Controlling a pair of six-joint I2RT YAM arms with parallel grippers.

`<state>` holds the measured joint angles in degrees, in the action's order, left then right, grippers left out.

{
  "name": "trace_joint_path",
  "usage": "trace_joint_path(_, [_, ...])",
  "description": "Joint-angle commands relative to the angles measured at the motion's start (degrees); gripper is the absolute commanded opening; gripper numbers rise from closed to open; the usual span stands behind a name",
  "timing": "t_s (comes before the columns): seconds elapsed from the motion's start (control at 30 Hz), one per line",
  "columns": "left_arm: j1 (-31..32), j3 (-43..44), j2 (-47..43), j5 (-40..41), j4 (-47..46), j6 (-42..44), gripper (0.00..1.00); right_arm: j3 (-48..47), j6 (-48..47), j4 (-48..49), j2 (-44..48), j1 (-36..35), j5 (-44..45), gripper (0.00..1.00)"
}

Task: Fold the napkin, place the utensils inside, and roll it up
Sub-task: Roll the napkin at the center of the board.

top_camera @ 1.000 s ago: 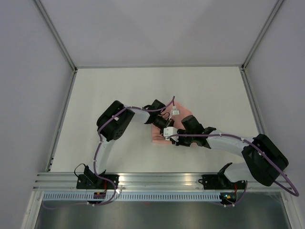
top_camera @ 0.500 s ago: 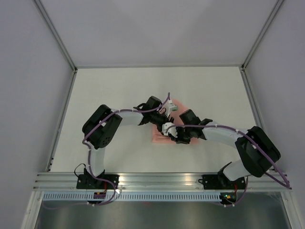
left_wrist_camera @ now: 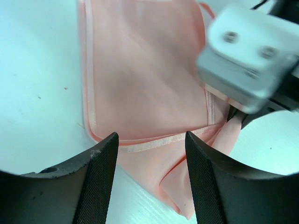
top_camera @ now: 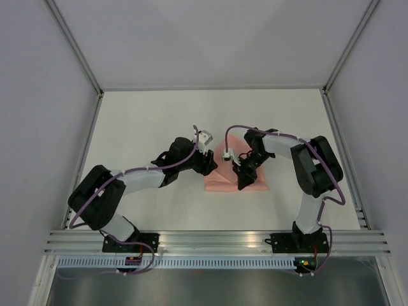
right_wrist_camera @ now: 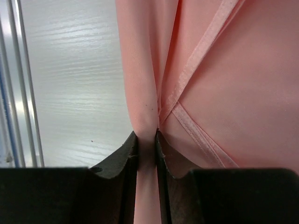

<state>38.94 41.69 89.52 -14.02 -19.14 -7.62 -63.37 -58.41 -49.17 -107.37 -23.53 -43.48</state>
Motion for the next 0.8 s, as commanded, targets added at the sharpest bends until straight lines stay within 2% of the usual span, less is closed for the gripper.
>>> trace_joint_path(0.0, [0.61, -3.63, -4.61, 5.85, -8.28, -1.62, 0.64, -3.49, -5.40, -9.00, -6.70, 1.90, -0.11, 0.14])
trace_joint_path(0.1, [2.63, -6.62, -7.59, 8.74, -9.60, 2.06, 0.64, -6.48, -5.92, -11.11, -10.48, 2.52, -0.20, 0.14])
trace_joint_path(0.33, [14.47, -8.39, -9.10, 17.61, -11.01, 13.93, 0.66, -10.98, -5.40, -13.50, -17.07, 3.31, -0.11, 0.14])
trace_joint_path(0.5, [22.30, -4.35, -3.39, 22.01, -7.85, 22.54, 0.69, -13.44, -3.91, -13.94, -19.28, 3.67, 0.33, 0.14])
trace_joint_path(0.77, [27.68, 0.32, 5.84, 23.51, -6.44, 29.84, 0.75, -17.04, -3.99, -16.92, -23.14, 4.54, -0.46, 0.14])
